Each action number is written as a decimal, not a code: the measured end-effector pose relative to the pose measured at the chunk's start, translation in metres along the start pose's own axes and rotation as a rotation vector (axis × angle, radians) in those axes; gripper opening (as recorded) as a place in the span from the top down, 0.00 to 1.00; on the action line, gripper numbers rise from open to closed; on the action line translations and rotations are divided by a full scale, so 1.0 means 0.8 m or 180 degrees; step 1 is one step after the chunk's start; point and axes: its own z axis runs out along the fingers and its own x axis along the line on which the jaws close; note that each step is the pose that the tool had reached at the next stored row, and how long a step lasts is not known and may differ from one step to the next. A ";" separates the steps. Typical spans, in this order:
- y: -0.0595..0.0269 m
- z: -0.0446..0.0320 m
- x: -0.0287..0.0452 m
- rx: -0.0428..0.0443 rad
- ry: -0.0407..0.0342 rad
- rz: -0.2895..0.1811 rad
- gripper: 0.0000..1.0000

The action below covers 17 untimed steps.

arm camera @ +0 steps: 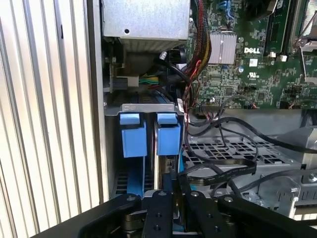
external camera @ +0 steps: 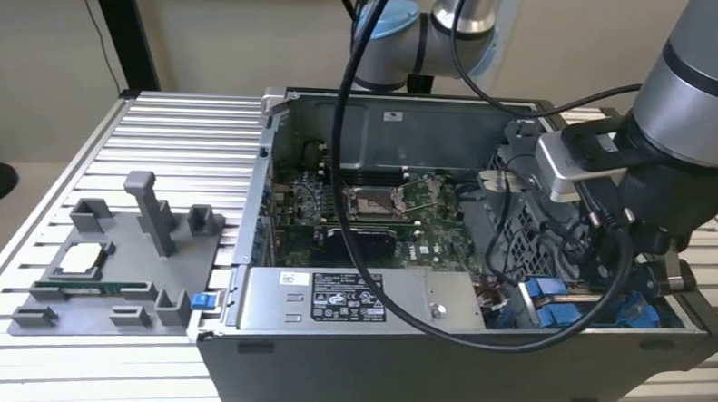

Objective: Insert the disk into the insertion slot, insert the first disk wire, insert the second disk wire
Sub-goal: 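Insert the second disk wire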

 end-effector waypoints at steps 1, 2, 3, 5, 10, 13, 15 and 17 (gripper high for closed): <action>-0.001 0.0007 0.0004 0.0000 0.0000 0.0004 1.00; -0.002 0.0013 0.0006 0.0001 0.0000 0.0007 1.00; -0.002 0.0017 0.0006 0.0001 0.0000 0.0011 1.00; -0.003 0.0025 0.0008 0.0002 -0.0001 0.0018 1.00; -0.002 0.0088 0.0017 0.0029 -0.0004 0.0015 1.00; -0.001 0.0109 0.0019 0.0052 -0.0005 0.0012 1.00; -0.001 0.0109 0.0020 0.0052 -0.0005 0.0012 1.00; -0.001 0.0110 0.0020 0.0052 -0.0005 0.0012 1.00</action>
